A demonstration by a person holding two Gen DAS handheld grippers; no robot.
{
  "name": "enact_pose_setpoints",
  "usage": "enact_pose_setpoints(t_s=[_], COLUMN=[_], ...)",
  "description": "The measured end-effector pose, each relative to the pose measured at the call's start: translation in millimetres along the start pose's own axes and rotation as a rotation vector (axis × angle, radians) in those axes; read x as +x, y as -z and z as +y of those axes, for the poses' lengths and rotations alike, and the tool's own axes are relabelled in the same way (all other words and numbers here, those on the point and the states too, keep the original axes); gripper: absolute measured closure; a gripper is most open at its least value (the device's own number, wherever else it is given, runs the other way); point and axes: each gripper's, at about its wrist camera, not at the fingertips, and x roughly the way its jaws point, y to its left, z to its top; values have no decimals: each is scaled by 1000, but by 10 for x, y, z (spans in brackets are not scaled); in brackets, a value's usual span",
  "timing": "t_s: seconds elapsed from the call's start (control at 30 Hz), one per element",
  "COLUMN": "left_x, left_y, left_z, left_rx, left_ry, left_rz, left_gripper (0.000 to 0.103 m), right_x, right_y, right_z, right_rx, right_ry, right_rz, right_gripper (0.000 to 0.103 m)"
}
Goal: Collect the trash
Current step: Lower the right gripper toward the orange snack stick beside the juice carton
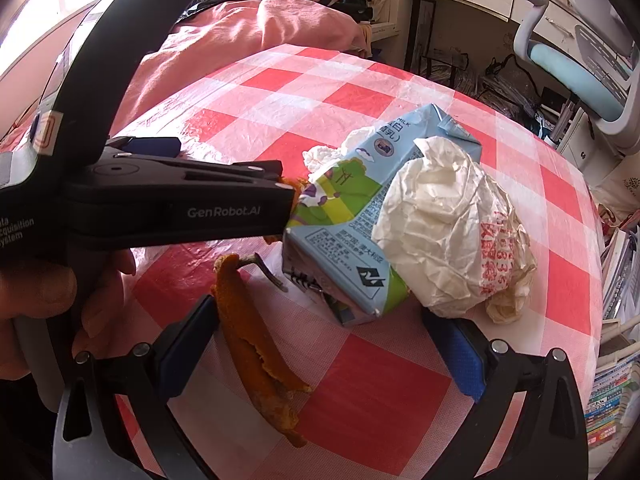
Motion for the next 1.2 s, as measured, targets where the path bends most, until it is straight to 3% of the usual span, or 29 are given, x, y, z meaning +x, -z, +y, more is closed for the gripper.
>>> enact_pose_setpoints(t_s=[0.3,0.47,0.77,0.87,1.2], left_x=[-71,-260,-622,-736,-983], left_y=[84,109,-30,-62,-134], left_z=[34,263,610,650,615], left_rx=[4,-62,-133,-145,-59], left_ry=[0,-28,12,70,90], left_rz=[11,-4,-19,-3,-61], left_gripper=[7,7,7,7,7], right_x=[1,2,4,5,0], right_y=[0,-1,-2,-2,-23], right_z=[-2,-3,-6,-5,9], right_rx=[0,0,0,-1,-12], right_ry=[0,0,1,2,-3], right_rz=[0,-1,-1,-1,33], right_gripper=[6,6,6,6,6])
